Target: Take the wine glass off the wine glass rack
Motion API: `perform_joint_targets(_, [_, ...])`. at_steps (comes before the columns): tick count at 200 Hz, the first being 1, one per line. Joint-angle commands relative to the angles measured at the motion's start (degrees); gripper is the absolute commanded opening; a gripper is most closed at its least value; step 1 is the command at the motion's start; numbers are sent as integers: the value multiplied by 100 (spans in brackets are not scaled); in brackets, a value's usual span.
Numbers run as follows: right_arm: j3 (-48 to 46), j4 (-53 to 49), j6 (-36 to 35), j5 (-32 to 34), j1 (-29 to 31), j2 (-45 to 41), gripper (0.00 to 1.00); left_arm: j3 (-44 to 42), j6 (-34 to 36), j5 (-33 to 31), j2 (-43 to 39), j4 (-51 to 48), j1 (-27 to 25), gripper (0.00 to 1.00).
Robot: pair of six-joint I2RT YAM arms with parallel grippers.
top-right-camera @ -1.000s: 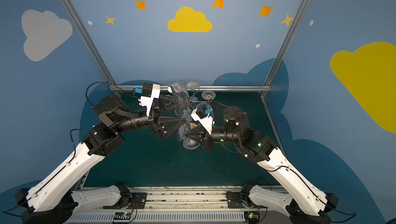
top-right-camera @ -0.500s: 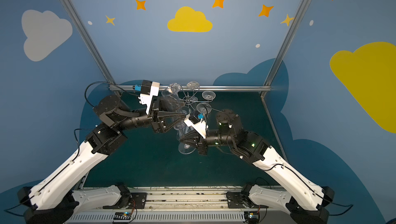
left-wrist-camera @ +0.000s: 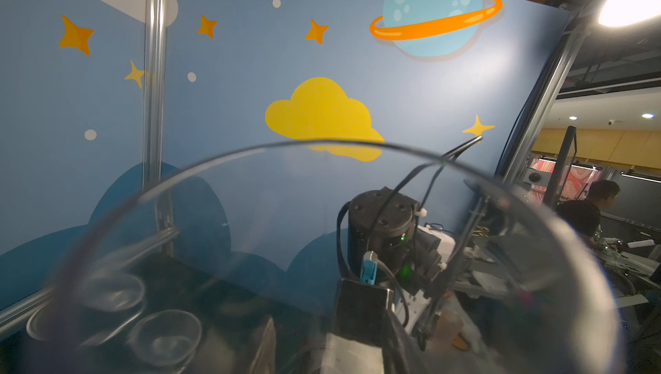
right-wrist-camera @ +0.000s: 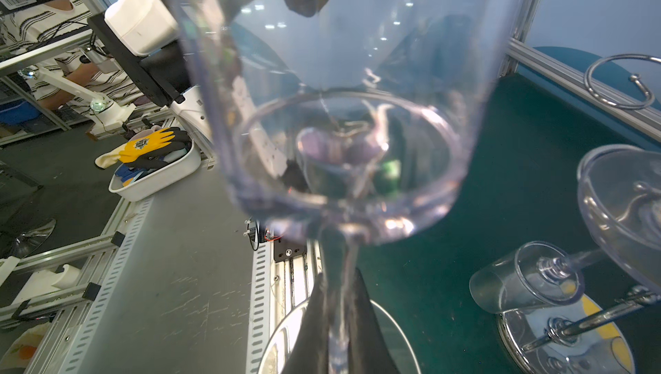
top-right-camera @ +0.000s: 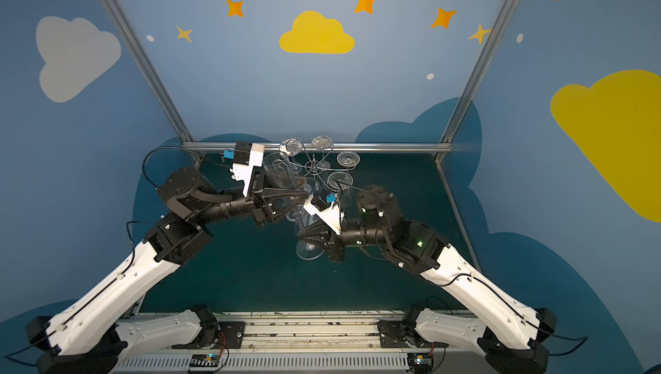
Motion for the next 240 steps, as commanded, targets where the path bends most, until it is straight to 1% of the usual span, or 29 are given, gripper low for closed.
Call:
perform_joint_targets(1, [-39, 200, 49, 253, 22, -16, 47, -71, 156, -122, -238, 199, -5, 41])
perform_joint_targets(5, [-43, 216, 50, 282, 25, -30, 56, -88, 165, -151, -263, 186, -6, 41])
perform_joint_targets(9, [-51, 235, 51, 318, 28, -39, 61, -114, 183, -181, -296, 175, 1, 41])
perform_joint_targets(15, [-48, 261, 49, 405, 21, -64, 67, -151, 241, -239, -356, 141, -6, 40])
perform_joint_targets(20, [-56, 297, 73, 505, 23, -102, 76, -181, 288, -317, -420, 102, -4, 40])
perform_joint_targets(30, [-82, 390, 91, 688, 20, -183, 83, -260, 415, -535, -556, -49, -6, 40])
perform_joint_targets(39, [-117, 483, 81, 829, 21, -280, 86, -332, 574, -752, -725, -221, -4, 40])
perform_joint_targets(77, [-220, 694, -95, 1593, 22, -807, 87, -744, 1372, -1838, -1582, -1094, -6, 40])
perform_joint_targets(83, [-250, 720, -136, 1752, 20, -907, 88, -836, 1518, -2251, -1729, -1212, -6, 40])
perform_joint_targets(96, [-398, 825, -222, 2163, 21, -1176, 88, -1107, 1823, -2875, -2061, -1346, -5, 41])
perform_joint_targets(118, [-738, 1052, -341, 2779, 14, -1679, 89, -1663, 2354, -3894, -2548, -1229, -6, 42])
perform_joint_targets(134, [-913, 1048, -386, 3174, 13, -1999, 89, -1993, 2708, -4480, -2727, -1018, 0, 43])
perform_joint_targets(159, [-1016, 694, -316, 3717, 12, -2401, 89, -2353, 3135, -5114, -2676, -375, 3, 43])
perform_joint_targets(176, [-1100, 404, -183, 3972, 15, -2625, 89, -2596, 3507, -5387, -2438, 294, 71, 43])
perform_joint_targets(194, [-1269, 253, -35, 4191, 11, -2886, 89, -2705, 3710, -5371, -1980, 791, 351, 43])
perform_joint_targets(240, [-1472, 45, -35, 4825, 10, -3162, 89, -2826, 3158, -4610, -641, 1977, 1741, 42])
